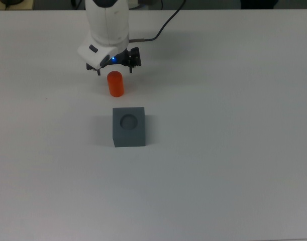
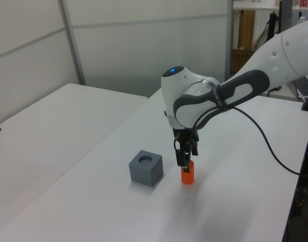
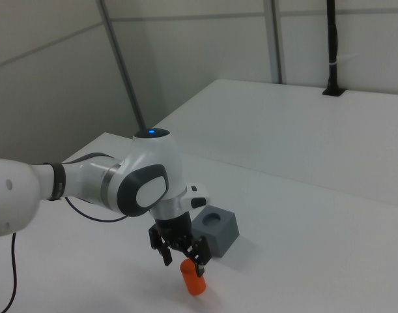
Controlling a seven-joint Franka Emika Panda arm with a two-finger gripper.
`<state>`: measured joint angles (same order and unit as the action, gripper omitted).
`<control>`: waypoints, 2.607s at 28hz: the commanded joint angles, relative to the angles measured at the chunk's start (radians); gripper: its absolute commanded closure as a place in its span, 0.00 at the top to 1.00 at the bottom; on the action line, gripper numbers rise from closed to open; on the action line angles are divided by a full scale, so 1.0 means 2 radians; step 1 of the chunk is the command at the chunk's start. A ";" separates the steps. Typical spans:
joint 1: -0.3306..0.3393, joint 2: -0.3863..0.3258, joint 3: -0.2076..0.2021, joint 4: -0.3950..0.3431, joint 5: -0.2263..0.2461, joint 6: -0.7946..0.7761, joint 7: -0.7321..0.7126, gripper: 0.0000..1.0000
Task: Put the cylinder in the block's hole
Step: 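Close the gripper around the orange cylinder, then lift the cylinder and carry it above the grey cube's hole, then lower the cylinder into the hole and open the gripper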
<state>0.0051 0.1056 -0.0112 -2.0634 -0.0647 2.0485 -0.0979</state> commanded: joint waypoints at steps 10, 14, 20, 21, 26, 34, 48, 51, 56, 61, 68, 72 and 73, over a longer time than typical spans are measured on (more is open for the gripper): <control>0.000 0.012 -0.001 -0.004 -0.014 0.027 -0.002 0.38; -0.003 0.013 -0.001 -0.004 -0.014 0.028 -0.004 0.12; -0.006 -0.012 -0.007 0.012 -0.013 -0.004 -0.008 0.00; -0.006 -0.013 -0.008 0.019 -0.012 -0.014 -0.009 0.00; -0.006 -0.005 -0.008 0.093 0.000 -0.072 -0.008 0.00; 0.014 0.038 -0.009 0.180 0.012 -0.074 -0.002 0.01; 0.027 0.104 -0.008 0.229 0.012 -0.010 0.009 0.01; 0.028 0.108 -0.008 0.229 0.010 -0.008 0.012 0.01; 0.029 0.111 -0.006 0.227 0.008 -0.009 0.012 0.02; 0.029 0.113 -0.004 0.224 0.008 -0.009 0.012 0.06; 0.033 0.119 -0.004 0.223 0.008 -0.009 0.013 0.10; 0.035 0.119 -0.004 0.223 0.008 -0.012 0.013 0.11; 0.036 0.119 -0.004 0.223 0.008 -0.014 0.013 0.11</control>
<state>0.0622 0.3270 -0.0127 -1.6248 -0.0570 2.0247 -0.0903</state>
